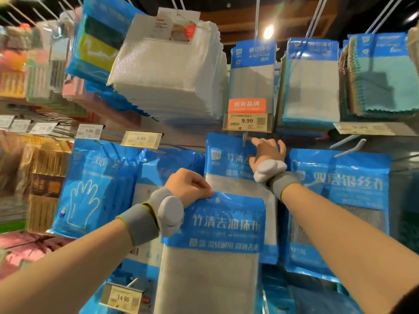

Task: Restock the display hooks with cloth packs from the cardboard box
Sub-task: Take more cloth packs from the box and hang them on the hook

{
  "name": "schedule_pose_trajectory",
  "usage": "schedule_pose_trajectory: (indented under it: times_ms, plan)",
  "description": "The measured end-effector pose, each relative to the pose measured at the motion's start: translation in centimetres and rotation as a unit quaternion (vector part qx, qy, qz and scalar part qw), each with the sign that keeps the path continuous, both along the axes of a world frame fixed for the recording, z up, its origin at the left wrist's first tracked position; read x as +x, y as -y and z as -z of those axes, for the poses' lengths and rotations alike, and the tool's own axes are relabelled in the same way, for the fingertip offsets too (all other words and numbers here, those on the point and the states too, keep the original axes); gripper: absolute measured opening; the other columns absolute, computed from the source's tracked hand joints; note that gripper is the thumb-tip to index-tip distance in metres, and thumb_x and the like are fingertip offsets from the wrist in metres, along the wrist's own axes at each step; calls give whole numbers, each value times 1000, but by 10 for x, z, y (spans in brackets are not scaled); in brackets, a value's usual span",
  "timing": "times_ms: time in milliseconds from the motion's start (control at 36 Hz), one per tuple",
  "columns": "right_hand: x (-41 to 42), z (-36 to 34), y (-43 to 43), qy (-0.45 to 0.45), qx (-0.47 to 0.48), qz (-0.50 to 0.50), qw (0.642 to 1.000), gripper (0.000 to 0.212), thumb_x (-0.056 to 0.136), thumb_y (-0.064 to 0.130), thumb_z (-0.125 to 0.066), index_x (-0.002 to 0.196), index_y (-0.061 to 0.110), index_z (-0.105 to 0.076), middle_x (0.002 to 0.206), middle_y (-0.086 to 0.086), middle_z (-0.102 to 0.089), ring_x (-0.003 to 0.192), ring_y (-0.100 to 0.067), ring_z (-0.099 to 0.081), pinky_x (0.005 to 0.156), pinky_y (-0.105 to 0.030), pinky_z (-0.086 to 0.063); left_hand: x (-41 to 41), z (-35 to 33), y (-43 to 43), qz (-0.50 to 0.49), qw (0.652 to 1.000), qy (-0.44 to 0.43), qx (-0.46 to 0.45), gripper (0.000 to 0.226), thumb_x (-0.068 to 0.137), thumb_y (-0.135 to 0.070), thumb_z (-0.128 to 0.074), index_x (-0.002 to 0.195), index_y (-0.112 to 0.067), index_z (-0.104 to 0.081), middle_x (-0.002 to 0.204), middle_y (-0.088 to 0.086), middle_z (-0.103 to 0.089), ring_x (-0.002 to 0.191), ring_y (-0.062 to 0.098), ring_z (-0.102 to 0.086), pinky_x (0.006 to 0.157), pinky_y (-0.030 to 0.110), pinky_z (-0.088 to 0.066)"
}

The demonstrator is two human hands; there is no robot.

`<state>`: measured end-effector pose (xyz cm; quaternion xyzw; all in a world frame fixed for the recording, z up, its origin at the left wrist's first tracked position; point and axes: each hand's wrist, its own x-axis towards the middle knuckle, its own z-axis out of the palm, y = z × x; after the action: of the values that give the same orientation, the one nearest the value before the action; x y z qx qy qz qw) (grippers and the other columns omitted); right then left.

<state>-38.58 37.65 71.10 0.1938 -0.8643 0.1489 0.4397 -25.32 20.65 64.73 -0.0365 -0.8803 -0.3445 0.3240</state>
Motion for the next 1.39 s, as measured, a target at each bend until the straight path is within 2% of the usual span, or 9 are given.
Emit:
schedule_pose_trajectory:
  times_ms: [111,222,417,667,778,889,1056,1222,1389]
  plan:
    - [-14,32,-8,-63,-10,-110,992,81,81,23,-69,147,29,-24,157,0,-10,145,-24,-2,119,-43,-3,-1,6,4,-18,1000,11,-8,6,78,-24,-73,76,-19,-72,68,-12,-63,71,7,-59,74,23,-49]
    - [-28,65,-16,-140,71,-147,977,82,73,25,-74,139,42,-29,149,2,-16,137,-27,-14,115,-44,-8,-2,7,7,-32,999,30,-19,5,79,-24,-71,76,-21,-71,73,-9,-63,74,8,-58,66,15,-45]
    - [-41,73,-19,37,205,-82,975,60,92,41,-50,142,52,-18,155,20,16,145,-15,19,114,-52,14,-10,6,4,-55,997,33,-36,9,79,-24,-70,84,-17,-75,82,-4,-65,83,12,-58,71,21,-44]
    - [-40,49,-4,224,36,-203,952,33,91,46,-53,118,30,-65,154,13,-23,147,-17,-5,116,-52,1,-19,-9,4,-65,998,16,-8,5,80,-22,-71,76,-20,-69,81,-3,-64,83,14,-58,73,25,-43]
    - [-8,45,-8,247,-222,-355,874,44,93,50,-47,86,16,-74,101,1,-69,110,-19,-61,103,-32,-38,-21,-14,2,-98,995,2,0,9,80,-26,-70,72,-27,-67,85,-2,-67,92,20,-62,87,32,-50]
    - [15,37,-22,320,-265,-378,827,67,91,65,-31,79,16,-75,84,1,-76,91,-12,-67,83,-34,-46,-21,-20,-3,-119,993,18,12,19,80,-34,-70,63,-30,-62,92,-3,-69,99,23,-62,99,43,-44]
    - [26,37,-18,256,-77,-306,914,43,78,49,-69,114,26,-66,123,6,-61,117,-11,-55,101,-30,-42,-30,-22,-12,-84,994,-13,69,20,76,-34,-73,60,-30,-63,84,-1,-70,95,25,-64,99,44,-44]
    - [26,18,-15,174,-180,-305,919,28,72,40,-77,86,16,-74,101,0,-70,105,-17,-62,95,-34,-46,-30,-29,-18,-46,990,-83,100,13,65,-50,-69,63,-38,-66,76,-16,-67,94,18,-66,96,44,-48]
    - [31,-14,-27,105,-281,-308,903,40,78,38,-73,112,17,-69,104,2,-69,100,-14,-62,87,-23,-45,-27,-34,-12,-111,971,-156,140,64,75,-40,-72,131,-24,-44,129,1,-52,126,28,-41,107,43,-34]
